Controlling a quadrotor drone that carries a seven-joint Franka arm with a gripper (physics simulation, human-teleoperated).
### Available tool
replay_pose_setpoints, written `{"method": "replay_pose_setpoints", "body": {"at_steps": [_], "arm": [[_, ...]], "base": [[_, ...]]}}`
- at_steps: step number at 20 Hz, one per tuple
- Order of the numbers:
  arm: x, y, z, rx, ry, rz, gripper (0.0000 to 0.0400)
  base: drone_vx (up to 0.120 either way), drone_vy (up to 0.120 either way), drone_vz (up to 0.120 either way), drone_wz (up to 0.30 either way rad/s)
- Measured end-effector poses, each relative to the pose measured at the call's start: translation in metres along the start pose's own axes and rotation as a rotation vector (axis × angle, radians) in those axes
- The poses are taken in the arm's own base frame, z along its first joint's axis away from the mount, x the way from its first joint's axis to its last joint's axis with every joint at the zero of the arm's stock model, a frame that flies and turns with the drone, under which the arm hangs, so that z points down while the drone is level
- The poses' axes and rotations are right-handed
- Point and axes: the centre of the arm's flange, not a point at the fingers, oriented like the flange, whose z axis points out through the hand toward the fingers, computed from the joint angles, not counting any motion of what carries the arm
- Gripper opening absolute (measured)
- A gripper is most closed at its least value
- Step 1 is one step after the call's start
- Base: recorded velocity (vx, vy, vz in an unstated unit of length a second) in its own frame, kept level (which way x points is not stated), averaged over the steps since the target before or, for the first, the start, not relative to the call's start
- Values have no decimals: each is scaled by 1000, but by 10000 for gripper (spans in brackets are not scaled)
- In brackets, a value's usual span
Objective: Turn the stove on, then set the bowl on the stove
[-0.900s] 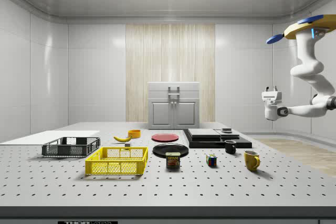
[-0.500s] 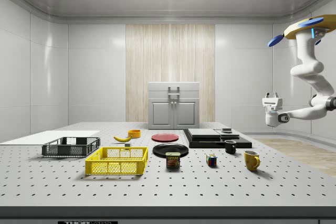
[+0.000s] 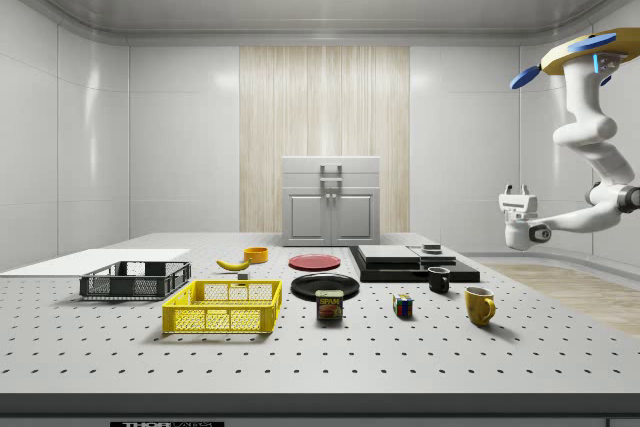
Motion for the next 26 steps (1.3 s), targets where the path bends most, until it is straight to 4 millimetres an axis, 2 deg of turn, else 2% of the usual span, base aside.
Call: {"method": "replay_pose_setpoints", "body": {"at_steps": [26], "arm": [[-1, 0, -5, 10, 18, 0, 400]], "base": [[0, 0, 0, 0]]}}
